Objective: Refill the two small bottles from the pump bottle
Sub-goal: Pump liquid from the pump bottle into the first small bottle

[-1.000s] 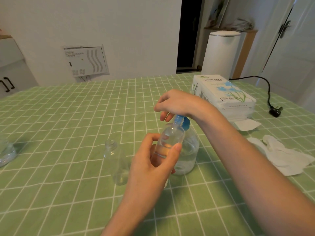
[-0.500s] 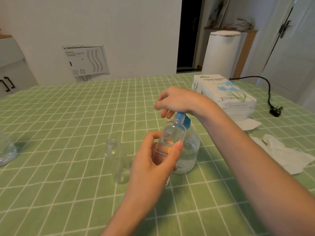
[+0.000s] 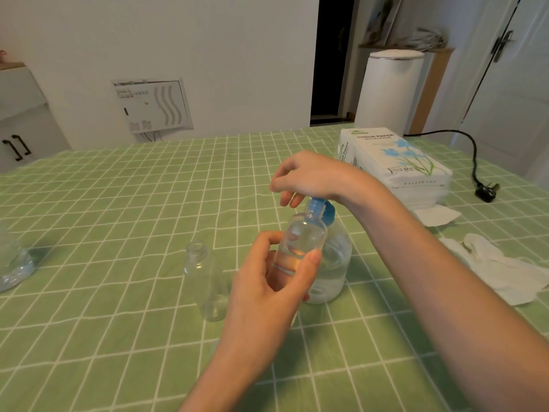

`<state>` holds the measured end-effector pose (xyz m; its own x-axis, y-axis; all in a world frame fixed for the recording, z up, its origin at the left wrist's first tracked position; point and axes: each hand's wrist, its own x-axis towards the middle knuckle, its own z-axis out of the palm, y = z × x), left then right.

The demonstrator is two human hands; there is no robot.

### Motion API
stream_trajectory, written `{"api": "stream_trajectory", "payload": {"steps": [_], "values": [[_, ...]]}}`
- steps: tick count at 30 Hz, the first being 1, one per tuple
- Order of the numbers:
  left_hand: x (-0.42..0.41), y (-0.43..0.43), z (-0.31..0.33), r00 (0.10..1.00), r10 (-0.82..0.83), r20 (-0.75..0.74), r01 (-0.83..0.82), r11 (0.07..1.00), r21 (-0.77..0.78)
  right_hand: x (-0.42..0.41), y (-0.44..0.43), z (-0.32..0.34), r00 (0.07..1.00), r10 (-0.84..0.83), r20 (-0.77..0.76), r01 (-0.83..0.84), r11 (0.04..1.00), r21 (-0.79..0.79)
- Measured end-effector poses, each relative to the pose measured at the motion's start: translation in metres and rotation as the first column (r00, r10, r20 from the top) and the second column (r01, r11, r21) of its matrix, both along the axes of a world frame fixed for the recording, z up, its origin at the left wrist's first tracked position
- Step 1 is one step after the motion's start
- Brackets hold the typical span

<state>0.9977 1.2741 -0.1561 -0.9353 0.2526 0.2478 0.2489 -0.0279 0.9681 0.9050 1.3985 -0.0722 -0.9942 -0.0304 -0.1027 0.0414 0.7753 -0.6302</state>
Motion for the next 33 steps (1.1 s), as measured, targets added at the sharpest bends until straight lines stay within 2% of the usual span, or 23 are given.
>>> {"api": "stream_trajectory", "payload": {"steps": [3, 19, 33], "values": [[-0.001, -0.001, 0.001, 1.000, 0.007, -0.014, -0.007, 1.000, 0.004, -0.001, -0.001, 0.007, 1.000, 0.014, -0.026, -0.013, 1.000, 0.020], [-0.001, -0.001, -0.002, 1.000, 0.019, -0.025, -0.019, 1.000, -0.020, -0.002, 0.000, -0.003, 0.999, 0.007, 0.045, -0.010, 0.998, 0.054], [-0.002, 0.001, 0.000, 1.000, 0.004, -0.023, -0.004, 1.000, 0.007, 0.000, -0.001, 0.006, 0.999, 0.029, 0.023, -0.030, 0.998, 0.057]]}}
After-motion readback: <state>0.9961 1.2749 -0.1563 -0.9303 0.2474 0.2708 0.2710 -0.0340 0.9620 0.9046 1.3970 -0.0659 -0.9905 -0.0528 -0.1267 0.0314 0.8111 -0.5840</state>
